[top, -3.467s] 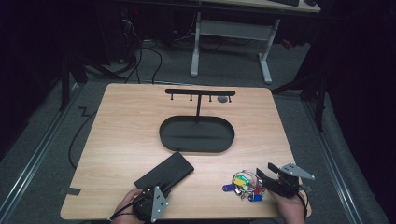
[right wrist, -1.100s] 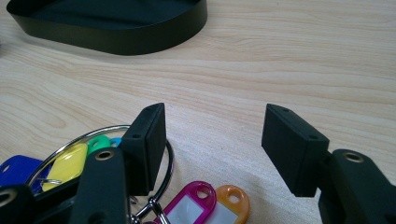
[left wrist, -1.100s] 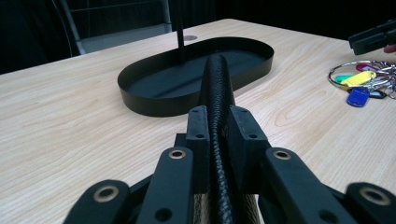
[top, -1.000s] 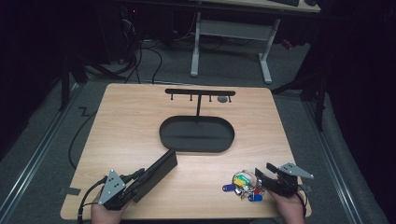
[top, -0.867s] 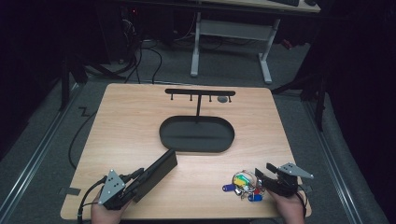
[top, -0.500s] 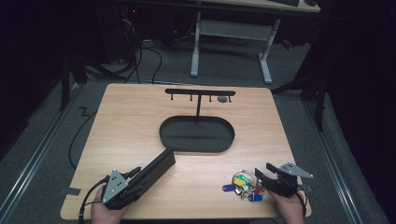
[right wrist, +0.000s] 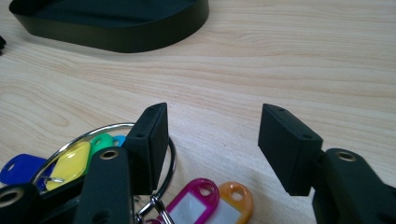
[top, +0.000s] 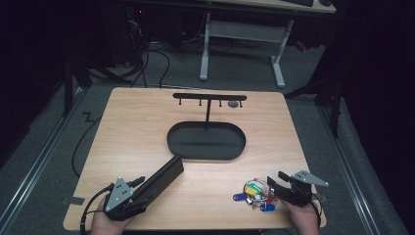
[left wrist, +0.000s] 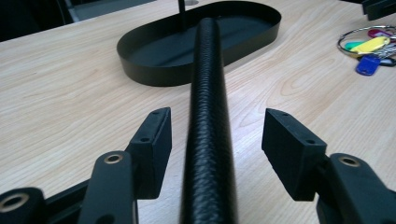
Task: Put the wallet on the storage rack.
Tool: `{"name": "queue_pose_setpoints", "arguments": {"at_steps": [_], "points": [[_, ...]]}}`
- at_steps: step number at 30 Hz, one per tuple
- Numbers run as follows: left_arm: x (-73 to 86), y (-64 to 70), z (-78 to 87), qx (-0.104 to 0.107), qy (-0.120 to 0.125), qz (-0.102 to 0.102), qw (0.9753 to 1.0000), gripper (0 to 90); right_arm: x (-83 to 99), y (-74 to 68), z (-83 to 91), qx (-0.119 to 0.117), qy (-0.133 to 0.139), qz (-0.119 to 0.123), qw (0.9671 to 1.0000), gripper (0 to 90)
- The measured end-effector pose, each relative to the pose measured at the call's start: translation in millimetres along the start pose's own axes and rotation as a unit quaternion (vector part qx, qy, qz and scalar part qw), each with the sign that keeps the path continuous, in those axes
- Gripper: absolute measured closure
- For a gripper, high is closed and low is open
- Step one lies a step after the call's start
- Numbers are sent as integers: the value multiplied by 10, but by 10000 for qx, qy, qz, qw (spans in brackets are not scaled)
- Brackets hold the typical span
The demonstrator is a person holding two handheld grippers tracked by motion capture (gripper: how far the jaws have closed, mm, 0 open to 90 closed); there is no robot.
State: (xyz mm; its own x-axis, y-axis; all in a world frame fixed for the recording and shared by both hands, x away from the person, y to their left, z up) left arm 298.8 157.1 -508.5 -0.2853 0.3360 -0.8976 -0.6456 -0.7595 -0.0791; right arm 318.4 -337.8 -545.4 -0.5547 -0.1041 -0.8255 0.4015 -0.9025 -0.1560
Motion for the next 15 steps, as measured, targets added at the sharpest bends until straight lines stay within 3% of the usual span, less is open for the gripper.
{"name": "queue_pose_setpoints", "arguments": {"at_steps": [4,9,15], "points": [[-19,-45,9,-69,102,88,9999,455,0,27,73,231,-58,-57,9997,467],[-28,-57,-33,-50,-134,110,9998,497,10,48,169,287,10,-140,9995,498],[-83,17,-63,-265,-499,-250,9981,561,44,96,245,317,68,-284,9991,501]]}}
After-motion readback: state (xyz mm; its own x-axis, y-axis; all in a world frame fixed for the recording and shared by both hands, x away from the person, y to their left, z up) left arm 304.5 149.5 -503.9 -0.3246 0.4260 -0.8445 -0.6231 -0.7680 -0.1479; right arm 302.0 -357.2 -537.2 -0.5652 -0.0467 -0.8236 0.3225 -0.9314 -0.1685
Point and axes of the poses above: each handheld gripper's, and its own axes: z roughly backward along the jaws, x roughly out of its underside, y roughly to its right, the point moved 4 cm from there along -z, roughly forward along the jaws, and after that the axes turned 4 degrees about -x, right-handed, at the moved point
